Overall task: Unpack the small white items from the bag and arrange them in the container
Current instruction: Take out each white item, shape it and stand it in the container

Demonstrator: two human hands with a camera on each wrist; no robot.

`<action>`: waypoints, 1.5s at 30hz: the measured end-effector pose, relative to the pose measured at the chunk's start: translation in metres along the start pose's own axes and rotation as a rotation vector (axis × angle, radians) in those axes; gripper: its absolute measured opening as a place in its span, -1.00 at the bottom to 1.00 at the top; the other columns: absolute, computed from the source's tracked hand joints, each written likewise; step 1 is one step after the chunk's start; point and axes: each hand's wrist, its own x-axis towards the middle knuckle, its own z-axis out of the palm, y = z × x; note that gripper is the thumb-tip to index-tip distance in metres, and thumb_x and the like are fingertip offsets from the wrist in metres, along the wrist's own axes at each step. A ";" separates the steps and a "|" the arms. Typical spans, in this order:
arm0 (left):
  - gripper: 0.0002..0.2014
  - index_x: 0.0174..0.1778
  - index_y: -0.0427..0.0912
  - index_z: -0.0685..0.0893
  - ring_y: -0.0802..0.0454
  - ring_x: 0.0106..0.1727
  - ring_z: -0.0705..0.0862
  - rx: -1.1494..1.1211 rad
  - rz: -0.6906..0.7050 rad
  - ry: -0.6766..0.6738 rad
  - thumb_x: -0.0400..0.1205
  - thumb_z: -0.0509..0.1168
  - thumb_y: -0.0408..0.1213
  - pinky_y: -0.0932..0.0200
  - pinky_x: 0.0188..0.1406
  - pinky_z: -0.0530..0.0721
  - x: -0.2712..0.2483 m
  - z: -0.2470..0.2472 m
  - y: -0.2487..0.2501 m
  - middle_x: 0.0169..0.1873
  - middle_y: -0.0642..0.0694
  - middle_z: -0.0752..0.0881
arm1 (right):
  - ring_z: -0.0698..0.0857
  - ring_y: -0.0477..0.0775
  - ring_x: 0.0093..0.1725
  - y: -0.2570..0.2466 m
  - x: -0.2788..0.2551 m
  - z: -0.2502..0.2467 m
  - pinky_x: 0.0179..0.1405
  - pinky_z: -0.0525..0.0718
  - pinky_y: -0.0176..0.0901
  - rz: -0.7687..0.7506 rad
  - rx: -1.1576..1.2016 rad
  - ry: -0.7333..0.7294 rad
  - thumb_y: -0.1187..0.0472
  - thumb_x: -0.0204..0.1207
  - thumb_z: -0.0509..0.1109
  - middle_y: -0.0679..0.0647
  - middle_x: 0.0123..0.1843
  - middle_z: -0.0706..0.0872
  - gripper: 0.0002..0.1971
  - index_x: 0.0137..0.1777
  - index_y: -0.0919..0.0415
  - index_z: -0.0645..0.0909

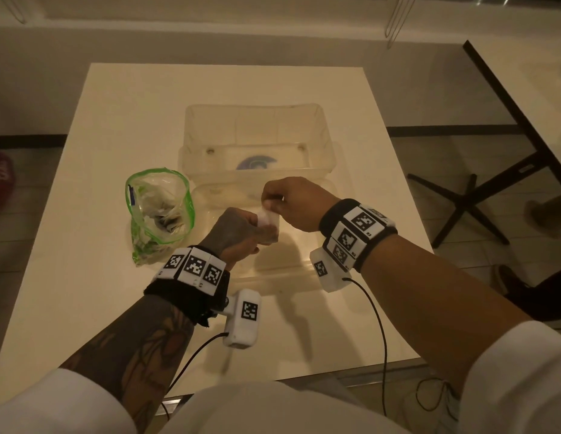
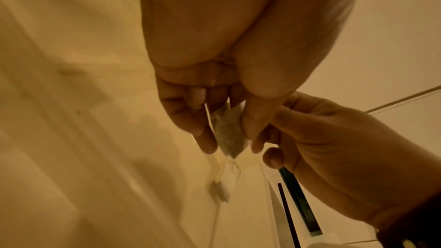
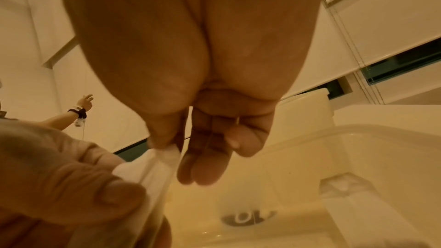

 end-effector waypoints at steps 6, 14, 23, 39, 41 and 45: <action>-0.90 -0.10 -0.18 0.78 0.08 -0.12 0.78 -0.023 0.018 0.028 0.57 0.43 -0.23 0.20 -0.22 0.68 -0.001 0.005 0.003 -0.20 -0.04 0.83 | 0.61 -0.02 -0.26 0.000 0.001 0.000 -0.26 0.47 -0.22 0.008 -0.030 -0.034 0.20 0.60 0.35 0.06 -0.23 0.71 -0.86 -0.10 0.22 0.72; -0.89 -0.07 -0.23 0.78 -0.04 -0.10 0.81 0.012 -0.033 0.030 0.54 0.46 -0.30 0.14 -0.22 0.67 0.000 0.003 0.005 -0.14 -0.17 0.83 | 0.55 -0.19 -0.29 0.000 0.001 0.000 -0.32 0.38 -0.38 0.002 -0.010 0.052 0.20 0.55 0.44 -0.15 -0.31 0.62 -0.95 -0.10 0.12 0.73; -0.68 -0.08 -0.34 0.70 -0.20 -0.11 0.73 0.204 -0.029 0.068 0.43 0.57 -0.19 -0.10 -0.03 0.71 0.003 0.009 0.008 -0.18 -0.29 0.78 | 0.49 -0.19 -0.29 0.001 -0.001 0.004 -0.32 0.35 -0.39 0.035 -0.038 0.066 0.26 0.56 0.41 -0.21 -0.28 0.48 -0.86 0.09 0.11 0.63; -0.86 -0.10 -0.37 0.78 0.06 -0.28 0.80 0.025 -0.044 0.058 0.57 0.44 -0.35 0.23 -0.34 0.65 -0.003 0.005 0.002 -0.22 -0.23 0.83 | 0.61 0.00 -0.06 0.005 -0.004 0.007 -0.04 0.56 -0.18 0.034 -0.028 0.080 0.25 0.63 0.31 -0.02 -0.04 0.66 -0.88 0.07 0.15 0.67; -0.85 -0.07 -0.40 0.76 0.04 -0.27 0.81 0.001 -0.032 0.099 0.56 0.45 -0.35 0.23 -0.34 0.67 -0.003 0.005 0.000 -0.23 -0.23 0.82 | 0.64 0.08 -0.05 0.007 -0.005 0.007 -0.04 0.61 -0.10 0.063 -0.022 0.090 0.27 0.65 0.22 0.05 -0.06 0.69 -0.87 0.00 0.16 0.62; -0.83 0.00 -0.38 0.73 0.00 -0.18 0.83 -0.117 -0.057 0.146 0.58 0.44 -0.36 0.21 -0.24 0.72 -0.003 0.004 0.000 -0.16 -0.21 0.81 | 0.67 0.13 -0.15 0.011 -0.006 0.006 -0.14 0.64 -0.05 0.137 0.069 0.058 0.21 0.68 0.14 0.12 -0.14 0.71 -0.78 -0.12 0.23 0.57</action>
